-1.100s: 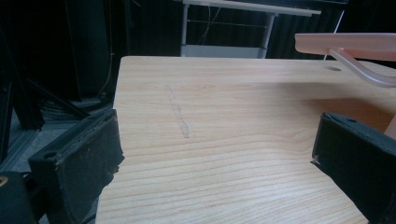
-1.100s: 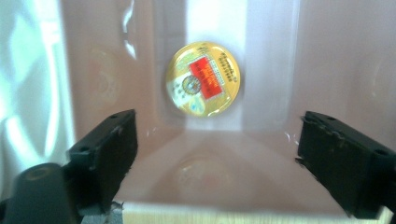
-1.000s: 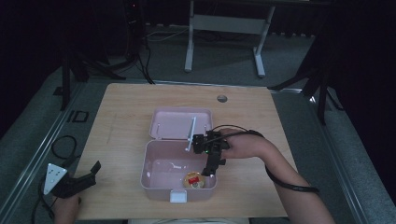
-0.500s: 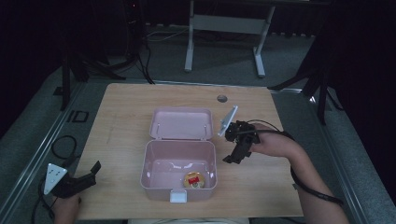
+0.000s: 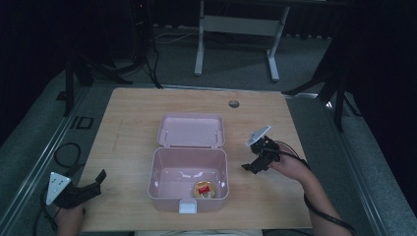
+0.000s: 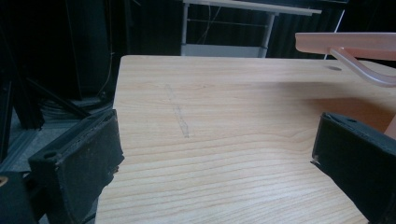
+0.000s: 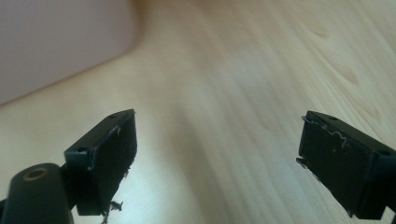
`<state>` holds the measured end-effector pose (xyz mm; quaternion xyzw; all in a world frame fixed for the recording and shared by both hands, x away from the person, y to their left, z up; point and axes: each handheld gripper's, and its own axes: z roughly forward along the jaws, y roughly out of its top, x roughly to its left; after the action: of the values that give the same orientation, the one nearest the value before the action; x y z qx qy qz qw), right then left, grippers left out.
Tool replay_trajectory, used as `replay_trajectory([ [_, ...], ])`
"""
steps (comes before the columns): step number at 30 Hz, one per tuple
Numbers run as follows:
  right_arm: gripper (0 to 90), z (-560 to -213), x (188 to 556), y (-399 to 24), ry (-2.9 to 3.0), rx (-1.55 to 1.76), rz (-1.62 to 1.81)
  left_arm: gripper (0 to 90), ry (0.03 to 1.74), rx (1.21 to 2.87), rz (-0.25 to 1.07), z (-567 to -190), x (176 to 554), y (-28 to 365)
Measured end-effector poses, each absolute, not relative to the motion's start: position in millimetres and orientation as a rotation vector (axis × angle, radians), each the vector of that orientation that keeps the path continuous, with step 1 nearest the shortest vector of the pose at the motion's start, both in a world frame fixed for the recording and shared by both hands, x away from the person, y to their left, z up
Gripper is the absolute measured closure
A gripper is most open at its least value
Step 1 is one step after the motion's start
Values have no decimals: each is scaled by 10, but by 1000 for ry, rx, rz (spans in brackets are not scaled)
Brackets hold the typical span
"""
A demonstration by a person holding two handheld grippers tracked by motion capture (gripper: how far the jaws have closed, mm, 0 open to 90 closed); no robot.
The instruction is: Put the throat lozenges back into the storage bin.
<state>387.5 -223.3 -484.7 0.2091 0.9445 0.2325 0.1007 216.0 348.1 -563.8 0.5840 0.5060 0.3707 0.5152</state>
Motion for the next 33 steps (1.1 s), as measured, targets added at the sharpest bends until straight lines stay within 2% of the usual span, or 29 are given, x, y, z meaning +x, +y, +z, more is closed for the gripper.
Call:
replay_trajectory([
  [6, 112, -5134, 3925, -2548, 2543, 818, 865, 20, 1216, 1402, 889, -5638, 2159, 3482],
  [15, 112, -5365, 3907, -2997, 2321, 1058, 994, 20, 1216, 1404, 893, -5637, 2159, 3480],
  [33, 135, -5446, 3756, -3586, 2018, 1397, 1163, 19, 1218, 1404, 891, -5637, 2162, 3480],
])
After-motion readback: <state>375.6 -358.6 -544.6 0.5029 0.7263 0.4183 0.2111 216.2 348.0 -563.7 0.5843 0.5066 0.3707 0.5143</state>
